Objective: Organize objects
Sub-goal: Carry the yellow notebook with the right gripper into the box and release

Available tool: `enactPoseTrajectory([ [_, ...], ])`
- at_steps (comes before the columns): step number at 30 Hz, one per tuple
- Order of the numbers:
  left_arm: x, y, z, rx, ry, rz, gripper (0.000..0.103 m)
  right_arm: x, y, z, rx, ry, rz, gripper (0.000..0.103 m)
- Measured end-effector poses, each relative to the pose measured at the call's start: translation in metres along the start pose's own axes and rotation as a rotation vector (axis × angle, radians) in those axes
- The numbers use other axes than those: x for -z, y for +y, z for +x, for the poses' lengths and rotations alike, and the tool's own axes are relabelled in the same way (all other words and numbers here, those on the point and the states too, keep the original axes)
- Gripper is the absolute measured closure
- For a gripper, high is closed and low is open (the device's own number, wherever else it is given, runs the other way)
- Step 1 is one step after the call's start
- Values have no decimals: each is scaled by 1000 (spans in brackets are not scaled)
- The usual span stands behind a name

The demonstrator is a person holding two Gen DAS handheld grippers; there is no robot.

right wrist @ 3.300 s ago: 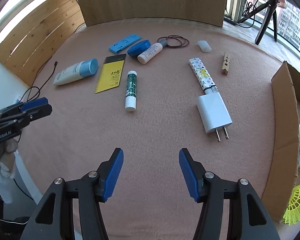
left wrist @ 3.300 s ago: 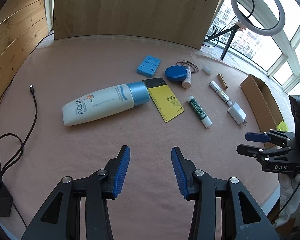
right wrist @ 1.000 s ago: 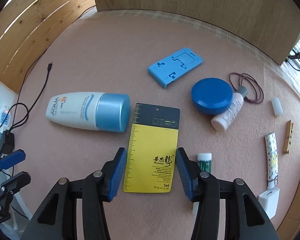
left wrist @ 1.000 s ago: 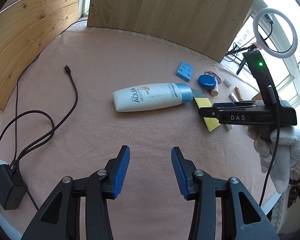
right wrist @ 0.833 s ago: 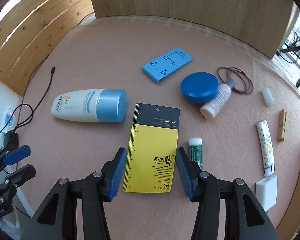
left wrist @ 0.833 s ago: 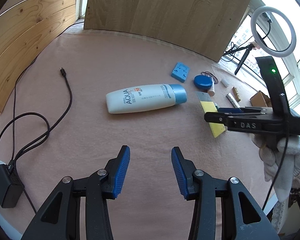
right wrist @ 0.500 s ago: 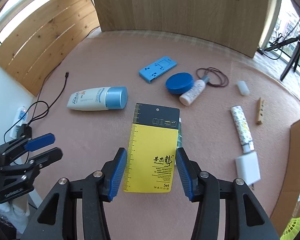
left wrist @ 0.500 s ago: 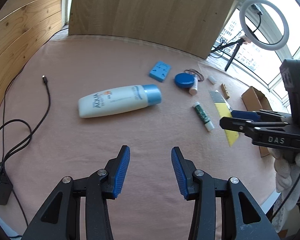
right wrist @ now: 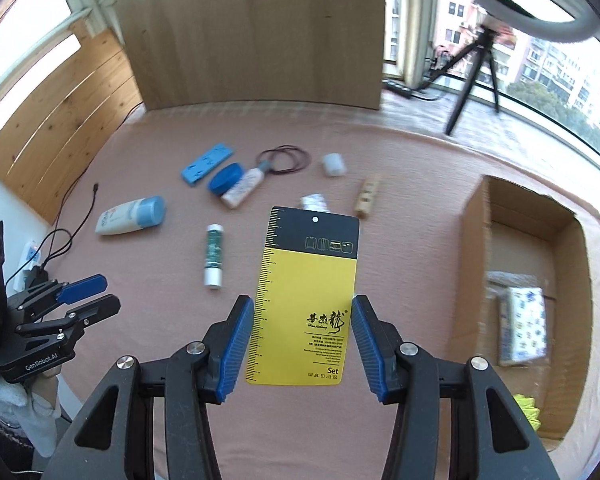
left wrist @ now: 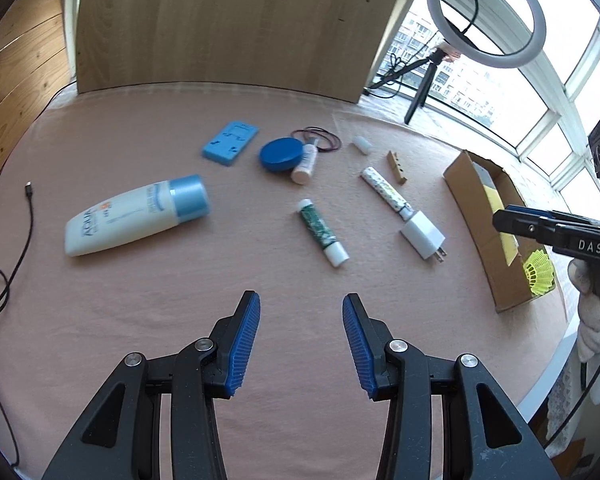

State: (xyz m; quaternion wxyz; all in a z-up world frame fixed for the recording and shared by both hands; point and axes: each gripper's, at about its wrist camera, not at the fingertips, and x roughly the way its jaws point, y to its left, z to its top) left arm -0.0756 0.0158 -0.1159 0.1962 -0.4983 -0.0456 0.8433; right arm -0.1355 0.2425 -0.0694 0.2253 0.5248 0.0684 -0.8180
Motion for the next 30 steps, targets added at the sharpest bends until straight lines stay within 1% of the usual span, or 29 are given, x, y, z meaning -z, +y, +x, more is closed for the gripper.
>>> enactPoseTrajectory([
  [8,-8,-35,15,11,4,34,57,11,-77,-17,78,-30,97,57],
  [12,-9,-46,22,8,13,44,57,18,-116,-23,117,-40,153,57],
  [16,-10,-55,27,8,23,55,57,25,-145,-25,145,-39,198,57],
  [23,-12,-60,28,-4,29,68,57,38,-175,-22,160,-30,261,56],
  [30,-11,-55,26,-17,34,63,57,42,-180,-20,170,-24,287,54],
])
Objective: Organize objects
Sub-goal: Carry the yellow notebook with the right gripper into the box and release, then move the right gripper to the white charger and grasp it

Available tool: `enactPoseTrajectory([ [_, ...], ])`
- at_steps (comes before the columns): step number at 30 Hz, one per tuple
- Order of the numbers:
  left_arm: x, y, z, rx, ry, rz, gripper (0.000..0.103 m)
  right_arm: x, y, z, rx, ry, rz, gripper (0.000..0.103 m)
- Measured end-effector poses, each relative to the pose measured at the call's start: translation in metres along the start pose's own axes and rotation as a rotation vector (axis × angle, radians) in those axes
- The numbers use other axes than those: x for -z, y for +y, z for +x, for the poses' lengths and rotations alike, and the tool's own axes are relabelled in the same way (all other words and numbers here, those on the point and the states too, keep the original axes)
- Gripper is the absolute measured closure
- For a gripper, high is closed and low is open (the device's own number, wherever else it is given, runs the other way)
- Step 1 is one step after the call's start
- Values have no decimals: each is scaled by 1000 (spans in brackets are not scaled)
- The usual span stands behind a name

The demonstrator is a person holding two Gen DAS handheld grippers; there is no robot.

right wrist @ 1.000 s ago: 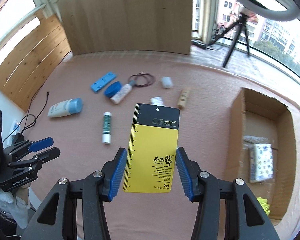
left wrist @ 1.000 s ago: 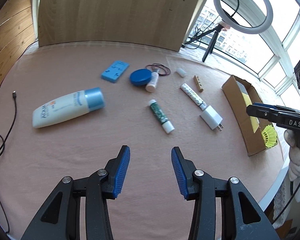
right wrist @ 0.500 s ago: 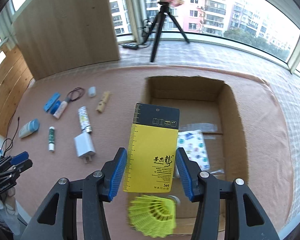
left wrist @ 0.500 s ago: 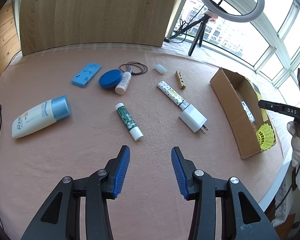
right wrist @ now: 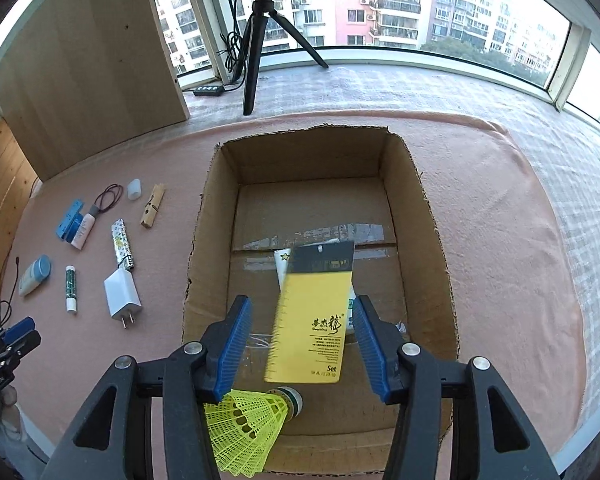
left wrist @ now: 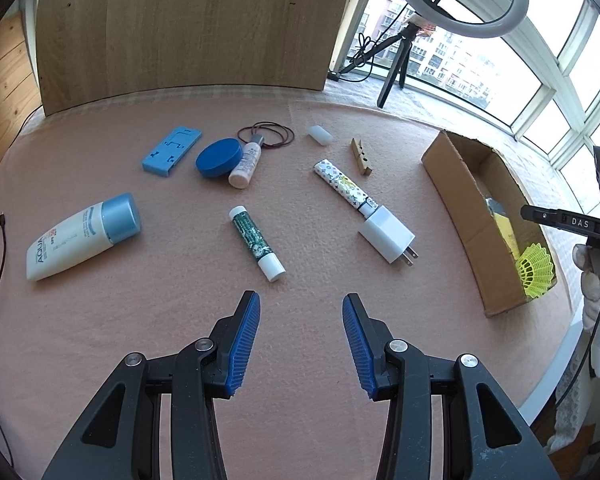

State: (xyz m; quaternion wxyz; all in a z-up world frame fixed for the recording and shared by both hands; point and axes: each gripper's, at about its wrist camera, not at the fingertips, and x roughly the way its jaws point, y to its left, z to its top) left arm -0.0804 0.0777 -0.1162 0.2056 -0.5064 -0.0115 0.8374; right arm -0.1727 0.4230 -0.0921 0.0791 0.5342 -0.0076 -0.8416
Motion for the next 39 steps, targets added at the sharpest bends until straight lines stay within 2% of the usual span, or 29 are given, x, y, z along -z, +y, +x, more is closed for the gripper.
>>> enactPoseTrajectory([
  [4,0,3,-1,0,2,1,57,1,3,-2,0,-4,12,52],
  [8,0,6,-1,-4,5,3,57,1,13,-12,-43,-26,22,52],
  [16,-1,4,5,11,15,23,57,3,59,-21,-185,-42,-10,52],
  [20,-7,-3,13,41,21,18,57,4,89,-12,-267,-4,-37,52],
  [27,-20,-26,27,103,25,37,57,-5,128,18,-339,72,-74,52],
  [30,-25,-31,38,149,47,13,57,-8,136,38,-358,132,-53,60],
  [39,-31,-56,74,202,110,23,56,-13,141,76,-400,232,13,69],
])
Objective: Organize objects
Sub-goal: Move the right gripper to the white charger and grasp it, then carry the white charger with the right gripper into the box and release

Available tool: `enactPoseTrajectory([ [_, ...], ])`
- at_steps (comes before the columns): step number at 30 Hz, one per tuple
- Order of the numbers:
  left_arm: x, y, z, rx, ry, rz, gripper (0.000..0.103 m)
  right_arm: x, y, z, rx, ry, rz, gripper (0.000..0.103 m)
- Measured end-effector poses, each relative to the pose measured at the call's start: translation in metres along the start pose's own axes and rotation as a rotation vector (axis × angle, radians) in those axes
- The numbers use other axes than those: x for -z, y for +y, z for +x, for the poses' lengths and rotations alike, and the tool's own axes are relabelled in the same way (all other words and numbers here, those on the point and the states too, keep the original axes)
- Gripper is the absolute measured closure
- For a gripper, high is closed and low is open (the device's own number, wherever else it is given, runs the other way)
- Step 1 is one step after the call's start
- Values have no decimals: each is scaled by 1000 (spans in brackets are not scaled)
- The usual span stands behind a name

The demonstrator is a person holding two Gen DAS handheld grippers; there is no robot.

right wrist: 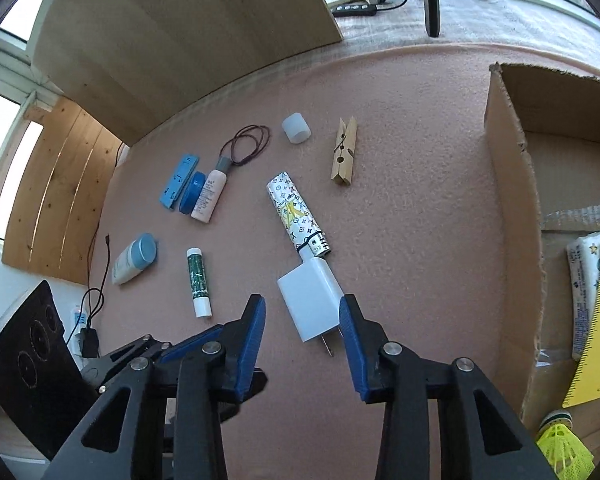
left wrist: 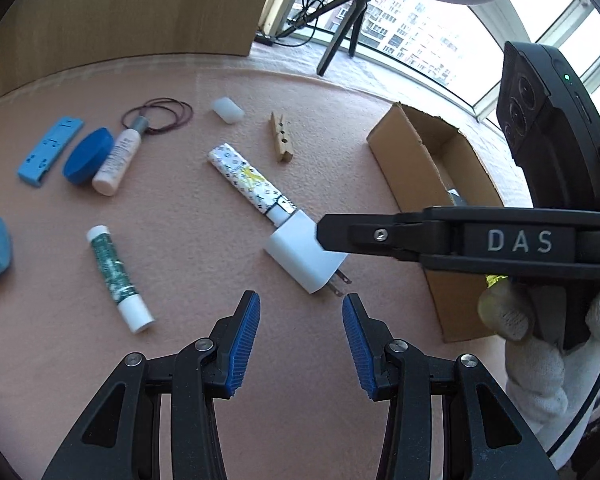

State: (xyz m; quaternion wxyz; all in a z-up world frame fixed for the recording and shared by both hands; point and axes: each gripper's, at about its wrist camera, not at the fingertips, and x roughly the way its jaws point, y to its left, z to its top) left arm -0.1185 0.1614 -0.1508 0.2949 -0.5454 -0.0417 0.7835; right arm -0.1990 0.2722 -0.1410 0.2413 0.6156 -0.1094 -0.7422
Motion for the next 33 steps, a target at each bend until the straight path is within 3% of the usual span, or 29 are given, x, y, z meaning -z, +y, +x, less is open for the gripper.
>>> enactPoseTrajectory([
  [10,-10,-2,21,10,24,-3,56,-8,-7,18,23,33,5,71],
  [19,-11,10,32,26,48,-24,58,-5,-12,33,-29,75,32,71],
  [22,-12,13,32,46,46,-32,65,-4,-11,33,-40,69,31,73],
  [33,-18,-4,15,2,0,27,65,-1,-1,19,-51,18,11,76],
])
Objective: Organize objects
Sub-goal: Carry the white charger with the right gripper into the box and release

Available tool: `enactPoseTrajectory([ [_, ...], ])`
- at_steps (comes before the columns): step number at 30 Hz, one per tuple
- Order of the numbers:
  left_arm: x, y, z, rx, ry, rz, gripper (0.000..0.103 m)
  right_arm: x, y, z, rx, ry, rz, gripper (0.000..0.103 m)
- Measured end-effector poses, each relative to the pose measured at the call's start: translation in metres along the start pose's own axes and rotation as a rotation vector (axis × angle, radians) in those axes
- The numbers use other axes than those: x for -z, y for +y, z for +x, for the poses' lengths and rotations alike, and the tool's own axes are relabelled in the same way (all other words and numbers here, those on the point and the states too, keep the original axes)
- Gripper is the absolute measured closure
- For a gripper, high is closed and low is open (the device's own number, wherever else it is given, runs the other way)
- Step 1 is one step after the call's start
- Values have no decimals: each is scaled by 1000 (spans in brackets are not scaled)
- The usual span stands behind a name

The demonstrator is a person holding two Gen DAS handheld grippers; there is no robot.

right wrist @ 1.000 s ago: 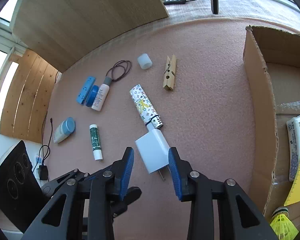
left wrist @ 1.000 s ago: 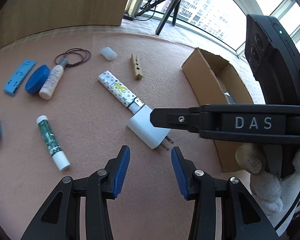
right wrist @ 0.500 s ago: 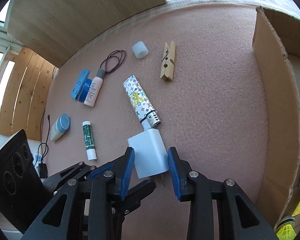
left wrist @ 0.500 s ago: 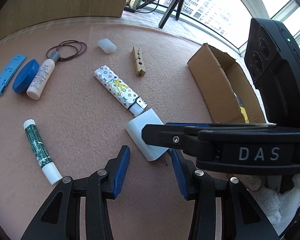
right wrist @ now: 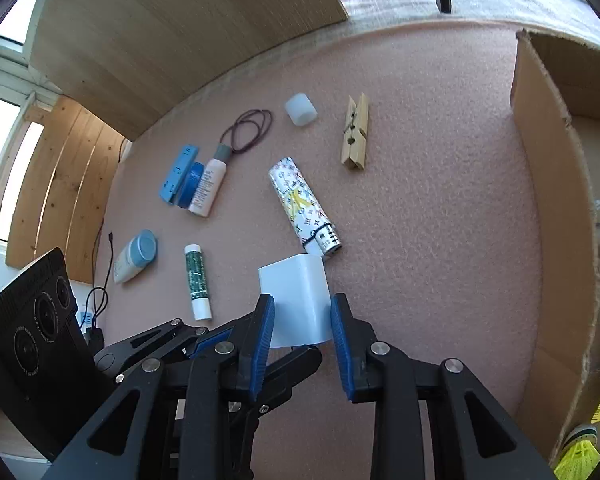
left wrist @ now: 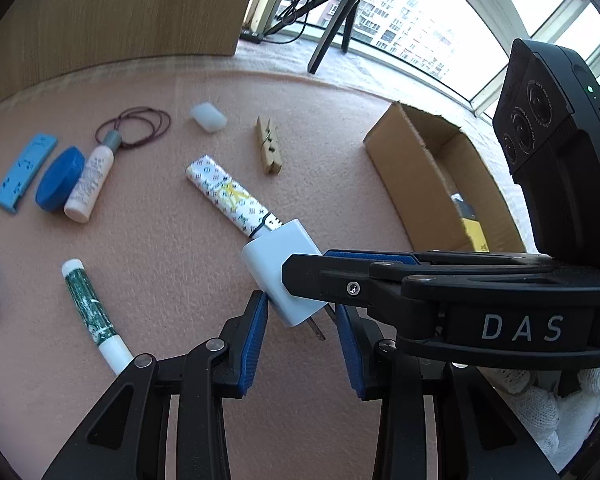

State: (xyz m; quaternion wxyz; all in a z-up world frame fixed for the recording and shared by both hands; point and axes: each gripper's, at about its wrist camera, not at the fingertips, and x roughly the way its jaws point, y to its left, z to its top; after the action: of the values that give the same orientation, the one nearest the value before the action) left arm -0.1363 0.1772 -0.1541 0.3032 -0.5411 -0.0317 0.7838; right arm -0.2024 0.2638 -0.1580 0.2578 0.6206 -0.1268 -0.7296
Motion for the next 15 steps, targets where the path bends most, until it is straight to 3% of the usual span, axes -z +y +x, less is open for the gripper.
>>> enactPoseTrajectory([
  [7,-17,-25,-12,15,-44,42,65,2,5,-30,12,-72,-28,76],
  [15,-32,-72,-11,46,-74,120,64,3,-15,-74,22,-150,-14,76],
])
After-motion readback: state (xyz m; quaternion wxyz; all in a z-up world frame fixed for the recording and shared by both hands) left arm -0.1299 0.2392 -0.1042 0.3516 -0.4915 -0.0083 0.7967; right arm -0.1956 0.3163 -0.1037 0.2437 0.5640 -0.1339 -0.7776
